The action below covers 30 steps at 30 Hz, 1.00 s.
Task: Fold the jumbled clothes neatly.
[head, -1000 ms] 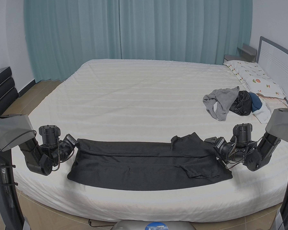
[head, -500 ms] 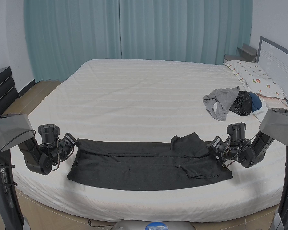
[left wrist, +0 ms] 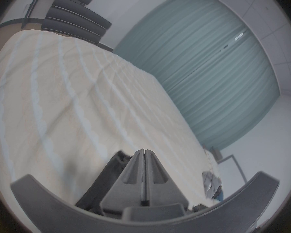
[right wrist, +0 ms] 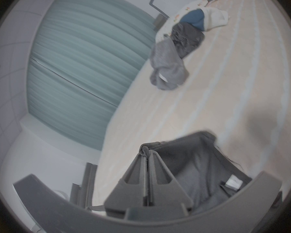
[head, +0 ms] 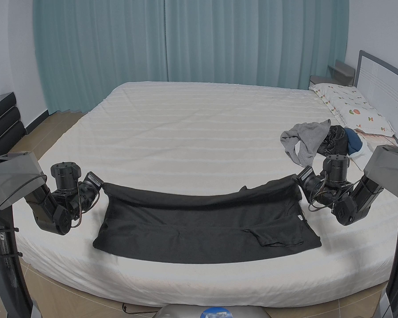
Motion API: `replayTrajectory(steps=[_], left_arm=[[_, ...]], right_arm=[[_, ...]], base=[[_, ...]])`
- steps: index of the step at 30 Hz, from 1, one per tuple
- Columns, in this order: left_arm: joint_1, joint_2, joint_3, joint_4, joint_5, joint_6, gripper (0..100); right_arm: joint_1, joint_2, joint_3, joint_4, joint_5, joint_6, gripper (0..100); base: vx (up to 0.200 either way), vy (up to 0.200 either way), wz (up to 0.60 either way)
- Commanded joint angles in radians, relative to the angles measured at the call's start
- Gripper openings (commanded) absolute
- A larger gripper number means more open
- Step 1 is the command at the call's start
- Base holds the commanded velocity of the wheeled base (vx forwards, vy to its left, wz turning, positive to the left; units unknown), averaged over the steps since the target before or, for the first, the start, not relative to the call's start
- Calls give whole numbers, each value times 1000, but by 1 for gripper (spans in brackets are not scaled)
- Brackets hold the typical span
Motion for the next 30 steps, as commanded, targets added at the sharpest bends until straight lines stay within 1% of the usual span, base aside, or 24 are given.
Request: replayTrajectory(steps=[1, 4, 6, 9, 10, 11, 12, 13, 14, 16, 18, 21, 23, 25, 26, 28, 29, 30], left_arm=[[0, 6, -37, -81, 54, -79, 0], [3, 29, 2, -162, 51, -76, 0], [5, 34, 18, -179, 51, -72, 0], [13, 38, 94, -194, 39, -12, 0], [16, 45, 118, -194, 28, 29, 0], [20, 51, 137, -196, 20, 63, 0], [20, 51, 137, -196, 20, 63, 0], [26, 51, 170, -196, 5, 111, 0], [26, 51, 172, -196, 2, 114, 0], [23, 52, 192, -196, -32, 132, 0], [22, 52, 173, -196, -47, 126, 0], [20, 58, 103, -176, -53, 115, 0], [13, 66, 44, -128, -53, 108, 0], [2, 74, -29, -42, -53, 108, 0], [0, 77, -46, -24, -53, 108, 100], [-1, 106, -144, 59, -67, 111, 100], [-1, 117, -176, 83, -80, 111, 100], [-1, 117, -176, 83, -80, 111, 100]], right_arm=[[-25, -4, 30, -130, 3, 22, 0], [-25, -1, 79, -159, 11, 18, 0], [-25, -3, 93, -153, 11, 8, 0], [-33, -3, 162, -147, 28, -84, 0], [-42, 1, 190, -147, 42, -131, 0], [-45, 2, 209, -147, 55, -157, 0], [-45, 2, 209, -147, 55, -157, 0], [-45, 5, 237, -147, 77, -185, 0], [-45, 5, 239, -147, 77, -185, 0], [-43, 16, 243, -147, 86, -188, 0], [-42, 24, 237, -147, 86, -188, 0], [-39, 27, 231, -148, 91, -186, 0], [-34, 37, 231, -148, 91, -186, 0], [-28, 45, 231, -153, 95, -186, 0], [-27, 47, 231, -153, 95, -186, 0], [-22, 47, 231, -151, 98, -185, 0], [-20, 47, 232, -151, 98, -183, 0], [-20, 47, 232, -151, 98, -183, 0]], base=[[0, 0, 0], [0, 0, 0], [0, 0, 0], [0, 0, 0], [0, 0, 0], [0, 0, 0], [0, 0, 0], [0, 0, 0], [0, 0, 0], [0, 0, 0], [0, 0, 0], [0, 0, 0], [0, 0, 0], [0, 0, 0], [0, 0, 0], [0, 0, 0], [0, 0, 0], [0, 0, 0]])
